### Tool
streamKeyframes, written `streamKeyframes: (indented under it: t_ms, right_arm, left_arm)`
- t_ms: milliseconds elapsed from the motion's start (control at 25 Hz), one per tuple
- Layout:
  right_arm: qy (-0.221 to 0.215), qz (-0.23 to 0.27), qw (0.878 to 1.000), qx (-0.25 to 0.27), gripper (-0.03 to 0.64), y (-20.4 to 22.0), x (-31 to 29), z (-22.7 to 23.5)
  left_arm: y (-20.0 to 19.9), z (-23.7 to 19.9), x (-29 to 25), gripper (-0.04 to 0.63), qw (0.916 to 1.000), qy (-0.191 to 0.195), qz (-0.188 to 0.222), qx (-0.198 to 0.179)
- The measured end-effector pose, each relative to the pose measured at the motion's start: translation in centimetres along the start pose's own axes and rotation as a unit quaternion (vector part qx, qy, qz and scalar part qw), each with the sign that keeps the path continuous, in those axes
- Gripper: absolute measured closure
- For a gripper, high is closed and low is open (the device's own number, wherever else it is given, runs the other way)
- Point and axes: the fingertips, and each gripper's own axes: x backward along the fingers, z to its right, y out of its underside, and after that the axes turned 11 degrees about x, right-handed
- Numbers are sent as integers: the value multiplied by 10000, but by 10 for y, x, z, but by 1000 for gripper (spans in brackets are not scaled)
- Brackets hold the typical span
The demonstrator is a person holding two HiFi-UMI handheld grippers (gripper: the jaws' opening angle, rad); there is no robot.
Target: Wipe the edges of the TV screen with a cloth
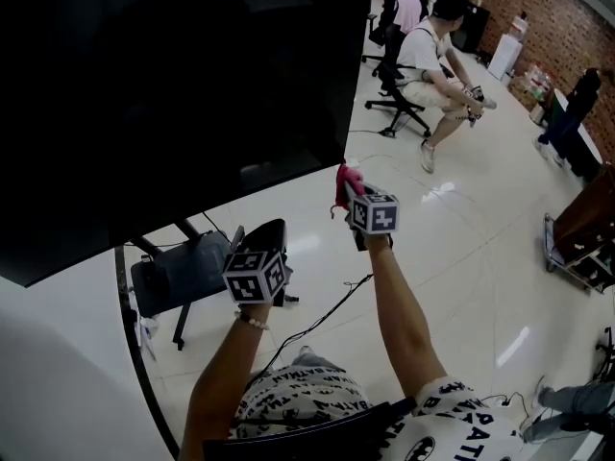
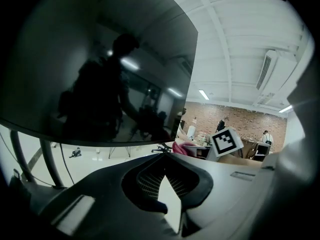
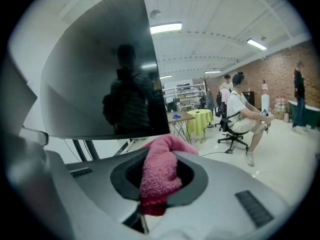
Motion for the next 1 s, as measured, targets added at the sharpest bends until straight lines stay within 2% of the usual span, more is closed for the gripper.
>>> streamKeyframes:
  t_ms: [200,360,560,720,880,1000]
  right_arm:
    - [-285,244,9993,-48,555,-15,52,-41]
    - [-592,213,9980,-7,555,-7,72,-107]
    - [-522,205,9984,-65,555,-14,72,-143]
    - [-547,102,9984,62,557,-4,71,-178]
    - [-615,112,9980,-9,557,-9,78,-198]
    - [-525,97,9986,22,557,-17,83,-198]
  left_arm:
    - [-10,-26,5,595,10000,-9,-34,16]
    - [-6,-54,34,595,9997,-191,-90,76]
    - [-13,-67,41,595,9997,-157,-160,-70]
    - [-2,-80,58,595,9993,-43,-197,301]
    - [-11,-82,72,595,9980,75,-104,618]
    - [-20,-81,72,595,9983,145,-113,551]
